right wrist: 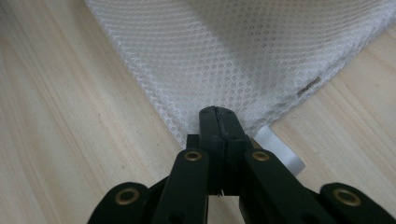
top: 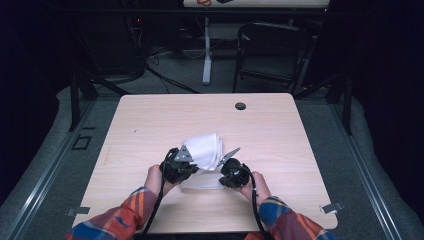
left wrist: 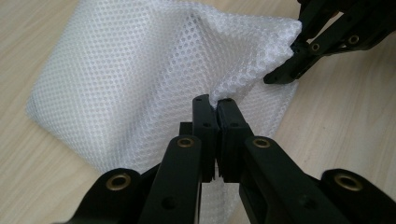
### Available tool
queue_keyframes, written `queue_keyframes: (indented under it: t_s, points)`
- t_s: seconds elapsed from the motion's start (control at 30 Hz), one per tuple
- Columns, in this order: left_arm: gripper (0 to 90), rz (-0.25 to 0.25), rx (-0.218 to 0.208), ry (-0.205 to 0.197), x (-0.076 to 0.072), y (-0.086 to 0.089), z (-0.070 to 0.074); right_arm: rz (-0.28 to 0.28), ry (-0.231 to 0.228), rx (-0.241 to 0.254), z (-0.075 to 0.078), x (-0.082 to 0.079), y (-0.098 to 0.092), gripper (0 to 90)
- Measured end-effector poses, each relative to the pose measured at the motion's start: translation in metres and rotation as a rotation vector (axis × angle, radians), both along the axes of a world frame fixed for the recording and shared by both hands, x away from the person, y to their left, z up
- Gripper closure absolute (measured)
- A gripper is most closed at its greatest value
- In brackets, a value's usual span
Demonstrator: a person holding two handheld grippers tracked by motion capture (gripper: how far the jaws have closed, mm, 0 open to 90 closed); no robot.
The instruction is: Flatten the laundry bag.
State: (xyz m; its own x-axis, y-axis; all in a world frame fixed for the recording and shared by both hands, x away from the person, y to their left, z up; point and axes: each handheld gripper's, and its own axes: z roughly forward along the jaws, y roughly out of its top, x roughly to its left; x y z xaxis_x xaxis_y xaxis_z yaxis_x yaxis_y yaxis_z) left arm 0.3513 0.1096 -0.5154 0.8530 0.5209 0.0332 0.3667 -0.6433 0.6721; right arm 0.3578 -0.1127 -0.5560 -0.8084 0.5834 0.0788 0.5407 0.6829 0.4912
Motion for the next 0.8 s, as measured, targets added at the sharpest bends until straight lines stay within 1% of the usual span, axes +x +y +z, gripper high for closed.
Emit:
queue_keyframes:
  t_s: [0.07,0.17,0.2,0.3,0.47,0.57,0.6,0.63,0.7,0.8]
  points:
    - [88.0,0.006,-0.003,-0.007,0.000,0.002,0.001,0.001,0.003,-0.007,0.001,0.000,0.000,90.0]
    - [88.1,0.007,-0.006,-0.006,0.000,0.003,0.001,-0.003,0.005,-0.016,0.001,0.000,-0.001,90.0]
    - [88.1,0.014,-0.012,-0.002,0.000,0.005,0.002,-0.004,0.006,-0.018,0.001,0.000,-0.001,90.0]
    - [87.8,0.023,-0.032,-0.011,0.000,0.008,0.003,-0.012,0.005,-0.016,0.001,0.000,-0.001,90.0]
    - [87.8,0.027,-0.029,-0.009,0.000,0.011,0.003,-0.024,0.014,-0.019,0.002,0.000,-0.002,90.0]
    - [87.9,0.033,-0.026,-0.011,0.000,0.011,0.004,-0.024,0.009,-0.036,0.002,-0.001,-0.002,90.0]
    - [87.9,0.036,-0.033,-0.012,-0.001,0.013,0.004,-0.024,0.008,-0.039,0.002,-0.001,-0.002,90.0]
    - [88.0,0.037,-0.030,-0.008,-0.001,0.014,0.005,-0.019,0.009,-0.047,0.003,0.000,-0.003,90.0]
    - [88.0,0.046,-0.036,-0.015,-0.001,0.016,0.005,-0.025,0.010,-0.044,0.003,0.000,-0.004,90.0]
    - [88.0,0.056,-0.043,-0.013,-0.001,0.018,0.006,-0.027,0.018,-0.045,0.003,0.000,-0.005,90.0]
